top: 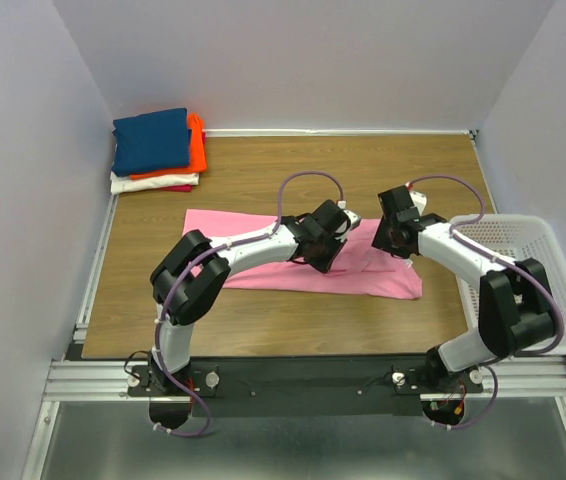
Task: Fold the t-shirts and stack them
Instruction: Fold the tshirt
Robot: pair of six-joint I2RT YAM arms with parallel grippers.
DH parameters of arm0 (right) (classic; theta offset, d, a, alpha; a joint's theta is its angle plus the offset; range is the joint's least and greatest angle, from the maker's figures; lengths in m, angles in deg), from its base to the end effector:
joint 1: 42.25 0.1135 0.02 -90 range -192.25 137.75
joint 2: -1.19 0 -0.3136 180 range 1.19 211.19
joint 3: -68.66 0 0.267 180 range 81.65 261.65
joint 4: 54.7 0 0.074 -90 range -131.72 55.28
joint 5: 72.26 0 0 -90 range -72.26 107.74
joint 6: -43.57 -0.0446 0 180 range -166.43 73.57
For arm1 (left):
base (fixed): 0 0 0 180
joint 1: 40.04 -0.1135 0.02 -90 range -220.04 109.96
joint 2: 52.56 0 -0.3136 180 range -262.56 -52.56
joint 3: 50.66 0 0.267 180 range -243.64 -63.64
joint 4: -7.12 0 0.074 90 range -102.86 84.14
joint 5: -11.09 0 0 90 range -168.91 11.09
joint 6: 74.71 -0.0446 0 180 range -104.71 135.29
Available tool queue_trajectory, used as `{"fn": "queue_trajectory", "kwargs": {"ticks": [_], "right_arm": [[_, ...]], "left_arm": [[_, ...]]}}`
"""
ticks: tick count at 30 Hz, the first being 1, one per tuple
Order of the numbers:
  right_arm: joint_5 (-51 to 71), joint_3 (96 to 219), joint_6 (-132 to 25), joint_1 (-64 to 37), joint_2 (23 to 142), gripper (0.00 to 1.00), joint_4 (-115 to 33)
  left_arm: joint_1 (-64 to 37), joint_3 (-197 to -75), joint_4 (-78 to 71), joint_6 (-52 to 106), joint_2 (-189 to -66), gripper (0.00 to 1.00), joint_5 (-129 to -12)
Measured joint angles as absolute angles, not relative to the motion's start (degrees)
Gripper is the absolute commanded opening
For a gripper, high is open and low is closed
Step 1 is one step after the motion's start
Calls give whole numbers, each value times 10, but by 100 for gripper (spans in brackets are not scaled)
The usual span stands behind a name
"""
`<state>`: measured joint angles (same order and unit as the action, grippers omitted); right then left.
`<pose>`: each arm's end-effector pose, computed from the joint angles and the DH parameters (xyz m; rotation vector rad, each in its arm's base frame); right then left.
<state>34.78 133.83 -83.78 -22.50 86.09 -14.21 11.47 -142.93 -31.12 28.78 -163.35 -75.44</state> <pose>0.2881 0.0895 0.2345 0.4900 2.5021 -0.0115 0.2776 -0.3535 0.2227 0.8829 2.4894 -0.4911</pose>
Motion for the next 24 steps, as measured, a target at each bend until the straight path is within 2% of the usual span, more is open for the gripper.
{"fn": "queue_trajectory", "kwargs": {"ticks": [11,14,20,24], "right_arm": [[325,1361,-837,-225,934,54,-190],[318,1361,-839,-225,940,45,-199],[309,1353,-846,-225,938,19,-213],[302,1340,-848,-225,926,9,-214]], "left_arm": [[115,-1429,-300,292,-1633,27,-735],[114,-1428,-292,296,-1633,25,-726],[111,-1418,-286,301,-1633,22,-712],[107,-1415,-285,301,-1633,19,-708]]}}
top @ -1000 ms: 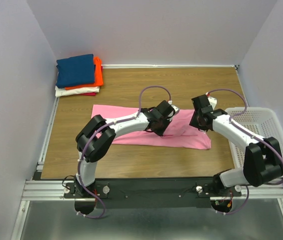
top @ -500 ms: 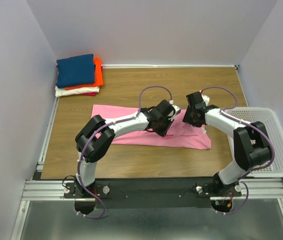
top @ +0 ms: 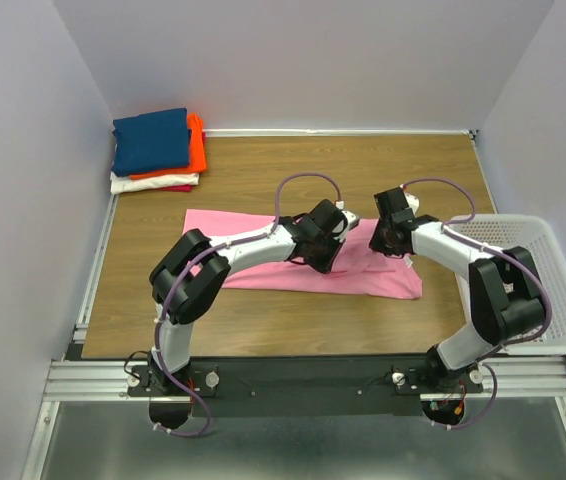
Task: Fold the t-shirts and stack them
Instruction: Fold the tshirt
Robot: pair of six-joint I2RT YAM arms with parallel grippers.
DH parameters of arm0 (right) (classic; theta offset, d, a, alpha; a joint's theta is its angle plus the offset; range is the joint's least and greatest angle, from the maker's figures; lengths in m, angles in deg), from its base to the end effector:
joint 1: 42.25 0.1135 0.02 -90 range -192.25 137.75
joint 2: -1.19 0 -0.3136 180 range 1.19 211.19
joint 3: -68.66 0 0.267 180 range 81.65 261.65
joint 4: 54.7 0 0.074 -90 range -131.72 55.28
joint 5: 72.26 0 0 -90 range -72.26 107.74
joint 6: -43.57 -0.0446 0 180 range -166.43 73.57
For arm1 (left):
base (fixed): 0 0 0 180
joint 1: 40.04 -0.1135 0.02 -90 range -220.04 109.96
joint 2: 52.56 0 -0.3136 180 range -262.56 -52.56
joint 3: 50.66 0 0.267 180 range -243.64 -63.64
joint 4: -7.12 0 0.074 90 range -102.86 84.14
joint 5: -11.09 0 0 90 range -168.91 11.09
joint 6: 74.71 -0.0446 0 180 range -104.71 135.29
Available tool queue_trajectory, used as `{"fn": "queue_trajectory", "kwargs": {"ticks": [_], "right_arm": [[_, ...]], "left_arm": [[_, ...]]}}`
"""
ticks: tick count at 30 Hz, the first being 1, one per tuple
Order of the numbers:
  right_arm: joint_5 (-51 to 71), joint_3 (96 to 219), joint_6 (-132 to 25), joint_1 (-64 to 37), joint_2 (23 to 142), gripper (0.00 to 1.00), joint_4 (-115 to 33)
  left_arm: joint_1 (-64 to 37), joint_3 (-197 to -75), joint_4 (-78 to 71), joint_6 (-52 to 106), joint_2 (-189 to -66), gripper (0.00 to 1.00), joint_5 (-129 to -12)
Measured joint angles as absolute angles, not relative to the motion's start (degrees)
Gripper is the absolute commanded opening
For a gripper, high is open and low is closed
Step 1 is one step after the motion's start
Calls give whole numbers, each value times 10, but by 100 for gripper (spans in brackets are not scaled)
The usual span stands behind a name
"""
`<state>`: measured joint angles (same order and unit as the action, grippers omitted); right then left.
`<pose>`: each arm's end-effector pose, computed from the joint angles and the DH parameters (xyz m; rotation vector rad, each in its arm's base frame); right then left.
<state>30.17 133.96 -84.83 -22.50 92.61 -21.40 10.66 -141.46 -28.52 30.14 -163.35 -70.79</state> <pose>0.3113 0.1016 0.2083 0.4922 2.5249 0.0969 0.2795 -0.3514 0.2179 0.8703 2.5016 -0.6013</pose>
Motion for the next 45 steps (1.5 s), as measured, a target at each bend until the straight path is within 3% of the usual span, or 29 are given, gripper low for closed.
{"fn": "queue_trajectory", "kwargs": {"ticks": [7,18,21,22,24,34,38,45], "right_arm": [[289,1299,-851,-225,856,0,-214],[271,1266,-861,-225,752,1,-191],[264,1258,-867,-225,730,15,-182],[264,1257,-869,-225,729,27,-181],[263,1257,-871,-225,734,38,-181],[263,1304,-869,-225,862,53,-196],[263,1313,-868,-225,894,52,-214],[267,1312,-871,-225,906,17,-222]], "left_arm": [[99,-1414,-283,301,-1633,15,-702],[92,-1414,-283,301,-1633,8,-697],[90,-1414,-284,301,-1633,7,-696],[90,-1414,-284,301,-1633,7,-696],[89,-1414,-284,300,-1633,7,-696],[87,-1414,-287,299,-1633,6,-690],[87,-1415,-287,299,-1633,6,-689],[87,-1415,-287,299,-1633,6,-689]]}}
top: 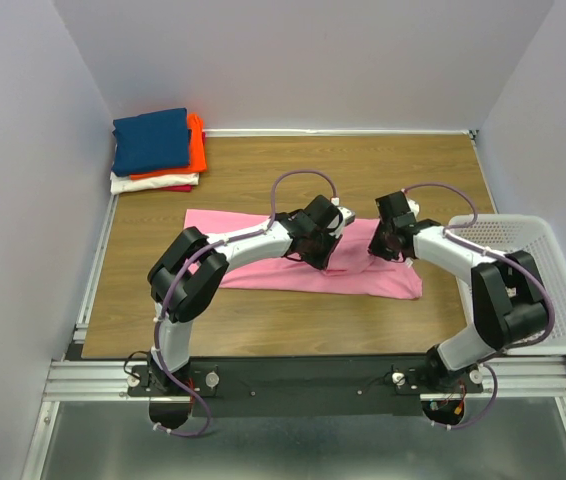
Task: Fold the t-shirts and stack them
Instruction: Fold the tshirt
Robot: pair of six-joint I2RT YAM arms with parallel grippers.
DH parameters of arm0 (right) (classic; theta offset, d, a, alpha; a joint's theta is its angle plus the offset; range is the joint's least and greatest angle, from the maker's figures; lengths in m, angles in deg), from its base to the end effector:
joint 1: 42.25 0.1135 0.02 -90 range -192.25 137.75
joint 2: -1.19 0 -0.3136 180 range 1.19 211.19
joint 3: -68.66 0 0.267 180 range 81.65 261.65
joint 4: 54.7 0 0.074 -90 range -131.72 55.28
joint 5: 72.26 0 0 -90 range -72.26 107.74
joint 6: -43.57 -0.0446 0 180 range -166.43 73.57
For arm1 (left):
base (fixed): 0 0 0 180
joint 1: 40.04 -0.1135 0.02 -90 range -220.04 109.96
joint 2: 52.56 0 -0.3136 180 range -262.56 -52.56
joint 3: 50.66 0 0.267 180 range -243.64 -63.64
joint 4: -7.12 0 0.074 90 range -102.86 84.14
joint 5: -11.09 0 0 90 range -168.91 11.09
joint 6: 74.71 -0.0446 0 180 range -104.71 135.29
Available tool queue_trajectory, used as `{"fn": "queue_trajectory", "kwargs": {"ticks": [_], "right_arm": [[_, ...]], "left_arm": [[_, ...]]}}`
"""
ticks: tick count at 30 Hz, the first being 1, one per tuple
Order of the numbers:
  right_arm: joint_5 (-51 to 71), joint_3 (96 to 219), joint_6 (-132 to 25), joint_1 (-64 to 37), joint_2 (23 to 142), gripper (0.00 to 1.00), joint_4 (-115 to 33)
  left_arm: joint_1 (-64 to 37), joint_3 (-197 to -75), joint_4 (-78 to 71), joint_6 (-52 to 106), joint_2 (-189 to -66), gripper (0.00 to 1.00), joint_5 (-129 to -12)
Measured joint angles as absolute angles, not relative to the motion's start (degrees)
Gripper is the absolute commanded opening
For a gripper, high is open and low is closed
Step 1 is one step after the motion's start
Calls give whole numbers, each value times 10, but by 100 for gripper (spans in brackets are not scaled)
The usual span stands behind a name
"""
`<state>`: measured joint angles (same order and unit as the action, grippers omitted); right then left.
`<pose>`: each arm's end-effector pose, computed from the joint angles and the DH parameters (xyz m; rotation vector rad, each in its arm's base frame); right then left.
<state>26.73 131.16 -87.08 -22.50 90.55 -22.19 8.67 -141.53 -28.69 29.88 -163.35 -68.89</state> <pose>0.2987 0.0998 0.2049 0.5260 2.5438 0.1813 0.2903 -0.3423 0.2183 0.8467 2.5147 -0.6271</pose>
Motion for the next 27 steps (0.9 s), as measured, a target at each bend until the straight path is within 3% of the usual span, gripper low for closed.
{"fn": "queue_trajectory", "kwargs": {"ticks": [4,8,27], "right_arm": [[269,1300,-869,-225,881,7,-224],[269,1278,-869,-225,833,5,-224],[205,1173,-906,-225,656,4,-177]], "left_arm": [[86,-1415,-287,299,-1633,6,-689],[84,-1417,-287,299,-1633,6,-689],[79,-1446,-305,290,-1633,4,-689]]}}
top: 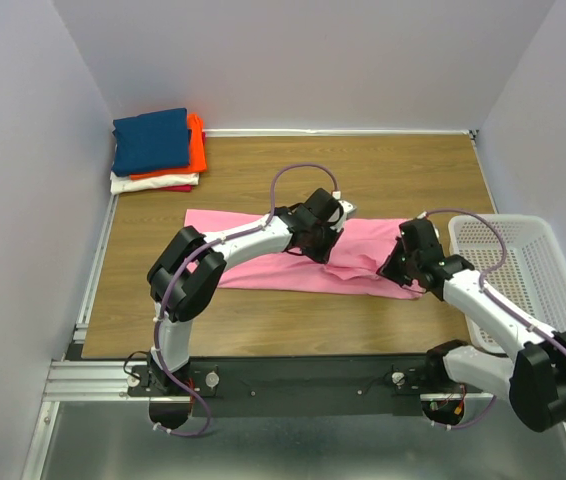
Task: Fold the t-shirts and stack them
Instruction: Fold the tshirt
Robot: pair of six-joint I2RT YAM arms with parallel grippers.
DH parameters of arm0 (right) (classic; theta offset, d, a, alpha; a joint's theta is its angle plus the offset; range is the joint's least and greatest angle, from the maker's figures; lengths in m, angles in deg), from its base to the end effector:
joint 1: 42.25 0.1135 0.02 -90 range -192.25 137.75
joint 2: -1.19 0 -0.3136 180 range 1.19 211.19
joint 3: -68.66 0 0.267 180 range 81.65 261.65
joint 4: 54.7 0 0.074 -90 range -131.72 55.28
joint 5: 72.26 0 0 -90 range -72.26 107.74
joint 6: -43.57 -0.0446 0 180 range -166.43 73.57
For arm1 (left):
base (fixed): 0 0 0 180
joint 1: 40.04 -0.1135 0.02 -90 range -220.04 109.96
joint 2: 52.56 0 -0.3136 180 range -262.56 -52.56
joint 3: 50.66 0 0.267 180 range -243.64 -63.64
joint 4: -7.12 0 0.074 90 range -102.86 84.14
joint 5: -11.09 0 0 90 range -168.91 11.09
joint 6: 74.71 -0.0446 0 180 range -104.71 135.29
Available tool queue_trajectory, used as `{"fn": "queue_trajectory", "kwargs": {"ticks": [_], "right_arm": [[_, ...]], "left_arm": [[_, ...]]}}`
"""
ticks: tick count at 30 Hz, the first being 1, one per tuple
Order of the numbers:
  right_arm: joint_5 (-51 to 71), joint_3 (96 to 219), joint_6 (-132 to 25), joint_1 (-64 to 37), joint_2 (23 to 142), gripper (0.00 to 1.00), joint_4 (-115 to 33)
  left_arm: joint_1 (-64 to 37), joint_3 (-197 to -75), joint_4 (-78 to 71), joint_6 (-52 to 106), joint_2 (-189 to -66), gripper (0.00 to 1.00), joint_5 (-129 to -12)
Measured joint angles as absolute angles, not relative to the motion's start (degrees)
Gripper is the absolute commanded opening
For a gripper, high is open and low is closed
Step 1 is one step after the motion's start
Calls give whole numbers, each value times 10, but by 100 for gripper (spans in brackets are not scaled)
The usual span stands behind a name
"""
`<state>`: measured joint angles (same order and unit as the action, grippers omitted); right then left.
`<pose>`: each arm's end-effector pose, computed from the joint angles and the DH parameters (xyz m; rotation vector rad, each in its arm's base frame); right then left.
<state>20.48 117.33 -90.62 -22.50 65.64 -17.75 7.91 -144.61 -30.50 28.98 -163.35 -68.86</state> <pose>0.2016 0.0701 0.2295 0.5568 2.4743 0.4014 0.2992 -0.3434 0.2334 0.8442 2.4876 -0.6295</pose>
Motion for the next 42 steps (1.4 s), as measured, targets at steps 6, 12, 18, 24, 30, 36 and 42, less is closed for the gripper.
{"fn": "queue_trajectory", "kwargs": {"ticks": [6,12,18,24,30,36,42], "right_arm": [[195,1138,-928,-225,613,11,-164],[191,1097,-949,-225,569,25,-151],[189,1079,-965,-225,537,29,-131],[190,1082,-975,-225,516,38,-115],[218,1151,-956,-225,573,41,-103],[258,1216,-913,-223,643,42,-109],[284,1238,-885,-198,688,46,-118]], "left_arm": [[78,-1446,-314,283,-1633,4,-688],[77,-1446,-315,282,-1633,11,-683],[77,-1442,-315,279,-1633,15,-676],[77,-1431,-314,278,-1633,15,-674],[77,-1418,-312,278,-1633,15,-669],[77,-1414,-310,278,-1633,15,-663],[77,-1412,-307,278,-1633,15,-662]]}}
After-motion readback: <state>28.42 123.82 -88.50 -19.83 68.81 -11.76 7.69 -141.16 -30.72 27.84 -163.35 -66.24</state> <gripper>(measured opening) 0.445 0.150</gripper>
